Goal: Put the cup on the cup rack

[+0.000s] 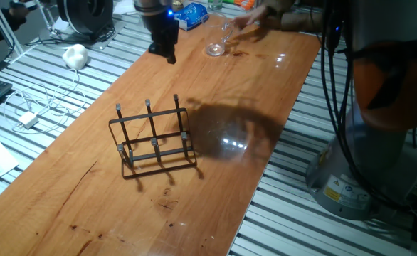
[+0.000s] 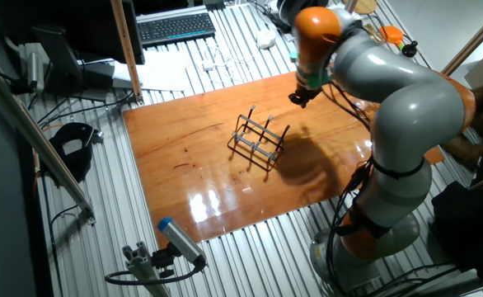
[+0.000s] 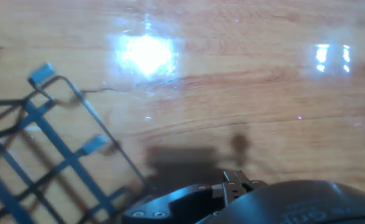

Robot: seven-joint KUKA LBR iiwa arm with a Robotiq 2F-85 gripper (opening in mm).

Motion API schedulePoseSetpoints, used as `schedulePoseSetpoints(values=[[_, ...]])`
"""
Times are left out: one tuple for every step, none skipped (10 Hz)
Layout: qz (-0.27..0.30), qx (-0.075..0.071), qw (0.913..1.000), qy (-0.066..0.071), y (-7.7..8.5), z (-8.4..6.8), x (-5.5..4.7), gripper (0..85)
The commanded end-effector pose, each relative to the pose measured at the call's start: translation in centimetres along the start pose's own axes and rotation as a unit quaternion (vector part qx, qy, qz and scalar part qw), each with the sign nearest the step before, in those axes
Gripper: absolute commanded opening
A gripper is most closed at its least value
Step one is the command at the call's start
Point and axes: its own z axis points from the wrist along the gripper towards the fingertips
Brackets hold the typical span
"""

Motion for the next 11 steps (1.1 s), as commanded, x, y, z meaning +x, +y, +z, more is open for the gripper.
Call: schedulePoseSetpoints(values=[[-0.009, -0.003, 1.0000, 0.002, -8.1, 1.1, 0.7, 0.0], [-0.022, -0.013, 0.9997, 0.002, -10.1, 1.2, 0.9, 0.0], [-0.033, -0.020, 0.9992, 0.004, -11.9, 1.3, 1.1, 0.0], [-0.044, -0.024, 0.9987, 0.004, -13.6, 1.2, 1.4, 0.0], [-0.050, -0.031, 0.9983, 0.004, -14.9, 1.2, 1.5, 0.0], [-0.053, -0.036, 0.9979, 0.005, -15.7, 1.1, 1.5, 0.0], [-0.053, -0.037, 0.9979, 0.005, -16.0, 1.0, 1.5, 0.0], [-0.054, -0.032, 0.9980, 0.003, -16.1, 1.1, 1.5, 0.0], [-0.055, -0.034, 0.9979, 0.002, -16.1, 1.1, 1.5, 0.0], [-0.050, -0.043, 0.9978, 0.005, -16.1, 1.1, 1.5, 0.0], [-0.044, -0.048, 0.9978, 0.010, -16.1, 1.1, 1.5, 0.0]])
